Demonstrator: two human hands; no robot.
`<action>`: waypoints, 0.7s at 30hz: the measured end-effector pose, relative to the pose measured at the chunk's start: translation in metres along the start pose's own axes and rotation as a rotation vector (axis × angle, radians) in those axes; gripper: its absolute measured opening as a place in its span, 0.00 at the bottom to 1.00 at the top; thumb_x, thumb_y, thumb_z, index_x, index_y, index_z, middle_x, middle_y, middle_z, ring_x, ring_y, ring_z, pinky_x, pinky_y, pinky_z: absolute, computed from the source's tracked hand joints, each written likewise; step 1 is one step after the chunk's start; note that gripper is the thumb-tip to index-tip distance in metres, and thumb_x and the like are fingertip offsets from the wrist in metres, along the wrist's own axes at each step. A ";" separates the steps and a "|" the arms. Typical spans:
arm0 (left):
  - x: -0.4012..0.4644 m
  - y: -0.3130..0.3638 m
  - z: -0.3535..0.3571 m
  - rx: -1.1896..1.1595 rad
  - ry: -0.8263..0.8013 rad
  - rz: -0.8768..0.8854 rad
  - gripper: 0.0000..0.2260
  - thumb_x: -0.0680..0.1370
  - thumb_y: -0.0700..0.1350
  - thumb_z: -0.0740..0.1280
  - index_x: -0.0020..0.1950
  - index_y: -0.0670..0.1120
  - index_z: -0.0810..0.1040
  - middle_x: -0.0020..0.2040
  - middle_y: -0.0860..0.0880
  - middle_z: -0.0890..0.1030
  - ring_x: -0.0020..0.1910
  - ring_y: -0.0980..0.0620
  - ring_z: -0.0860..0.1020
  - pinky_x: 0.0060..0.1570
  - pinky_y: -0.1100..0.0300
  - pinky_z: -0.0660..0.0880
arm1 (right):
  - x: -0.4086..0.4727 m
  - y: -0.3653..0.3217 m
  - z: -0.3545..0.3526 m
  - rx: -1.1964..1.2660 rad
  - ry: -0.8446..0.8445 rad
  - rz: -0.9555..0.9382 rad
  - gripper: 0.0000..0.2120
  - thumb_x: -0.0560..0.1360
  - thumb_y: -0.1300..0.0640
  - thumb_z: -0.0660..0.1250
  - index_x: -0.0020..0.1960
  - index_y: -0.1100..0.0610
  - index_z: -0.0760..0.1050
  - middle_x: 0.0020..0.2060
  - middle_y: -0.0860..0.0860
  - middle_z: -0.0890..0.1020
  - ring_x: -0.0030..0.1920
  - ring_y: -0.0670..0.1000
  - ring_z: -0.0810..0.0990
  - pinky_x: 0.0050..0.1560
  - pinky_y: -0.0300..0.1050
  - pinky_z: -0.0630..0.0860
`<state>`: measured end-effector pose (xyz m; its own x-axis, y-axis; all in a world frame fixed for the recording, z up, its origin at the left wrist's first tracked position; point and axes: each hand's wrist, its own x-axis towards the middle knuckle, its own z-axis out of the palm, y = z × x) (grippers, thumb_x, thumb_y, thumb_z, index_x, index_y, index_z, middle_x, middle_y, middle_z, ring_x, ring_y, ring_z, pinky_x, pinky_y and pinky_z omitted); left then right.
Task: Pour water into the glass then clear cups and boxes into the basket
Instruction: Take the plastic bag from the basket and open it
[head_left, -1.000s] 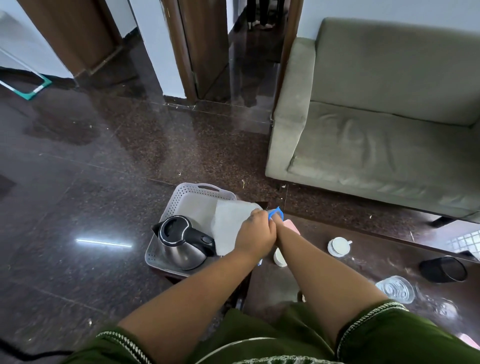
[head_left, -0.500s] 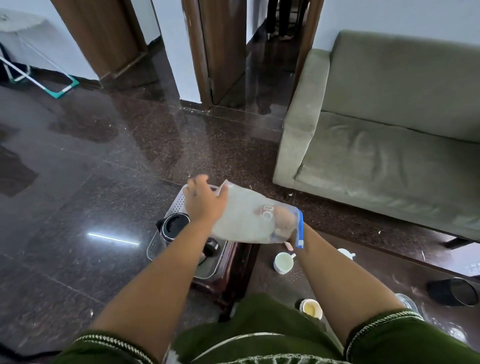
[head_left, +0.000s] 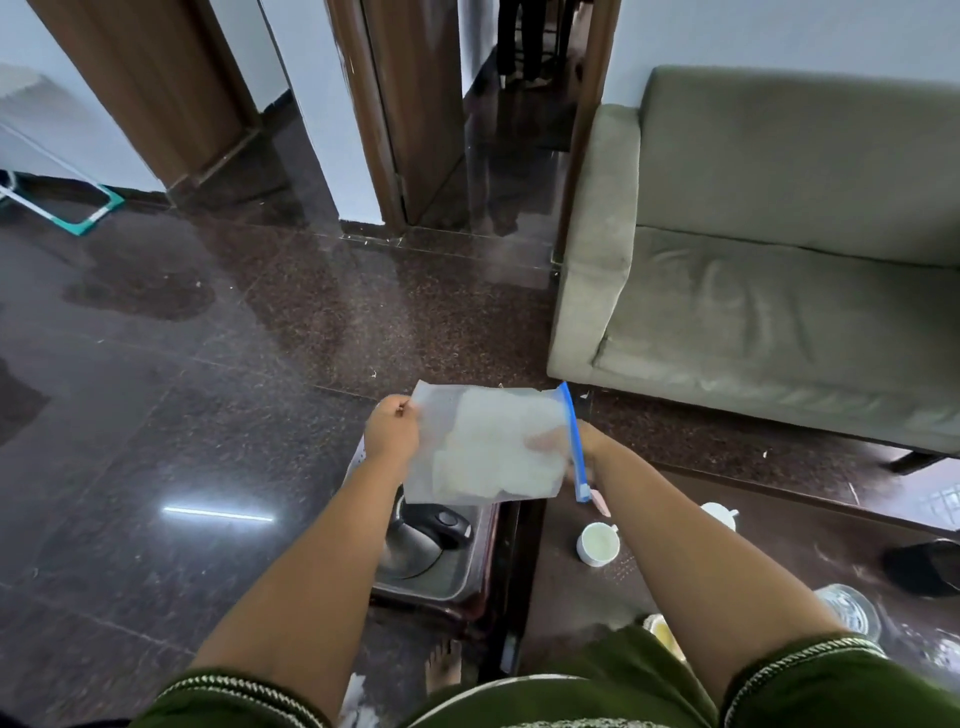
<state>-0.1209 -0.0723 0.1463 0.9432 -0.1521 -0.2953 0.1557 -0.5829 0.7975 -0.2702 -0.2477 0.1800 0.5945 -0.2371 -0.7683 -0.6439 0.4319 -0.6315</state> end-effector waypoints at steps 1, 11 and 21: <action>0.006 -0.002 -0.006 0.020 0.016 0.013 0.10 0.81 0.42 0.58 0.55 0.42 0.78 0.52 0.43 0.79 0.46 0.46 0.74 0.46 0.54 0.71 | 0.003 0.001 0.001 0.054 0.024 0.003 0.10 0.79 0.67 0.60 0.58 0.63 0.75 0.43 0.56 0.79 0.41 0.54 0.79 0.38 0.48 0.79; 0.058 -0.001 -0.029 -0.147 -0.355 -0.093 0.11 0.70 0.45 0.77 0.45 0.43 0.78 0.43 0.45 0.82 0.41 0.46 0.80 0.43 0.53 0.78 | 0.046 0.009 -0.004 0.383 0.322 0.030 0.16 0.77 0.72 0.60 0.65 0.68 0.69 0.60 0.64 0.77 0.61 0.65 0.77 0.64 0.64 0.71; 0.113 -0.024 -0.003 0.073 -0.460 -0.017 0.07 0.76 0.39 0.68 0.53 0.47 0.76 0.49 0.45 0.80 0.44 0.48 0.77 0.43 0.58 0.73 | 0.079 0.040 -0.028 0.862 0.511 -0.018 0.13 0.77 0.68 0.60 0.60 0.62 0.72 0.50 0.57 0.81 0.49 0.56 0.82 0.50 0.51 0.79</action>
<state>-0.0171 -0.0727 0.0952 0.7100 -0.4706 -0.5239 0.1333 -0.6406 0.7562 -0.2627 -0.2734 0.0913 0.1920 -0.5079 -0.8397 0.0524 0.8597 -0.5080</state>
